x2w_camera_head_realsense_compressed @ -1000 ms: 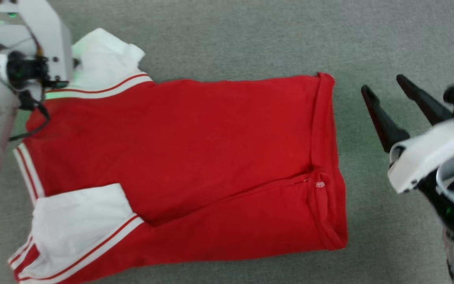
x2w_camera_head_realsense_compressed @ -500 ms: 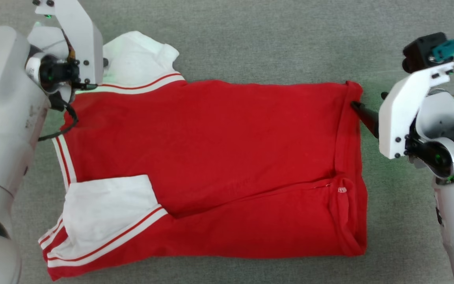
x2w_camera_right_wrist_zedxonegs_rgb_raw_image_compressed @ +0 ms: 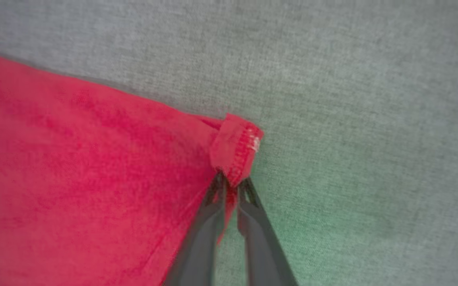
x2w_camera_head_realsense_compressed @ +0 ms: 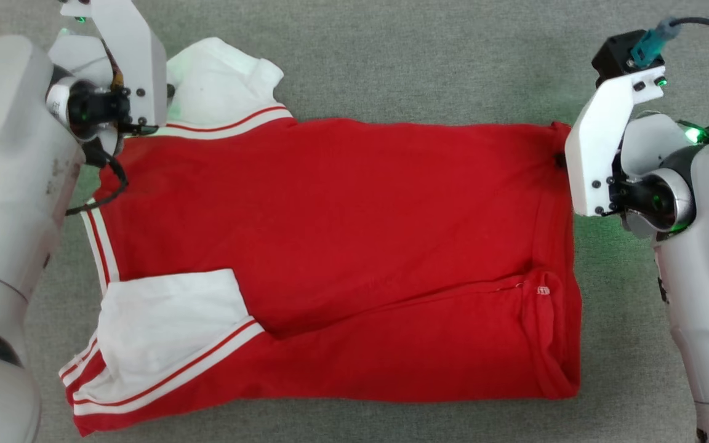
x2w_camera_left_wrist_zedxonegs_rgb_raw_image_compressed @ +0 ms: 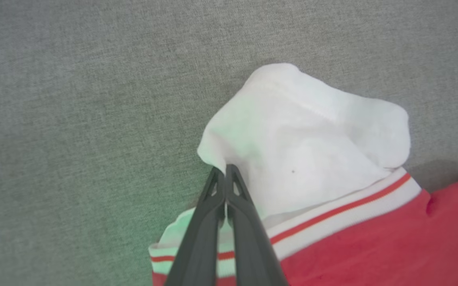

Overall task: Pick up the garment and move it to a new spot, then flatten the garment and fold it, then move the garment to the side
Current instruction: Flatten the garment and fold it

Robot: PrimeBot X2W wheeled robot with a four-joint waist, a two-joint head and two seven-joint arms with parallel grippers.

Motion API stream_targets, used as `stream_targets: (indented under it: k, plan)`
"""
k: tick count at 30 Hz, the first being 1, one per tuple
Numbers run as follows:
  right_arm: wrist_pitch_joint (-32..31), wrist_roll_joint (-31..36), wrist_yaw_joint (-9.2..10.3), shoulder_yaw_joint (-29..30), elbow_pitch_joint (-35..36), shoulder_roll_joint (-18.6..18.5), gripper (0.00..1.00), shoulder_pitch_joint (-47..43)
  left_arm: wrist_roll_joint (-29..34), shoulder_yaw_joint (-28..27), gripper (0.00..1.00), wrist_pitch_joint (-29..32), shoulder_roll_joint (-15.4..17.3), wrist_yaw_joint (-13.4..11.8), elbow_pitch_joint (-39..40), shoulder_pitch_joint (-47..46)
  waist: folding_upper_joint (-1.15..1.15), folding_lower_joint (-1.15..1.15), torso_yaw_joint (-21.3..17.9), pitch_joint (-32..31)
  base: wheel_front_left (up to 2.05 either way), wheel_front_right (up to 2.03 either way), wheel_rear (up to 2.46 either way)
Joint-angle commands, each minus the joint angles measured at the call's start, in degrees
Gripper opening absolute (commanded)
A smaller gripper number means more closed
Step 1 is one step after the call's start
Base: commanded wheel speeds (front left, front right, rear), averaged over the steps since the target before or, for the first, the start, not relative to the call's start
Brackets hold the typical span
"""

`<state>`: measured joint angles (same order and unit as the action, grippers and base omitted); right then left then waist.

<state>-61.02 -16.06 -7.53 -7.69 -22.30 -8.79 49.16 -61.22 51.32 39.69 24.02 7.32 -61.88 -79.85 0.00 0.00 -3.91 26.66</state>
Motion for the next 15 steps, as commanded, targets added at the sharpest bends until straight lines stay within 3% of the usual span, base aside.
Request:
stream_targets:
  k: [1, 7, 15]
  plan:
    - [0.1, 0.5, 0.04, -0.2, -1.5, 0.0, 0.0, -0.5, -0.4, 0.1, 0.0, -0.2, -0.1, 0.2, -0.2, -0.5, 0.0, 0.0, 0.1, 0.1, 0.0, 0.0, 0.0]
    - [2.1, -0.6, 0.04, -0.5, -3.3, -0.1, 0.0, 1.5, -1.2, 0.2, 0.0, -1.0, -0.1, 0.2, 0.1, -0.9, 0.0, 0.0, 0.7, -0.3, 0.0, 0.0, 0.0]
    - [6.9, -4.5, 0.04, -2.6, -1.1, -3.2, 0.0, -0.1, -3.2, -0.4, 0.0, -3.4, 1.3, 0.2, 2.6, -1.1, 0.0, 0.0, 2.0, -2.5, 0.0, 0.0, 0.0]
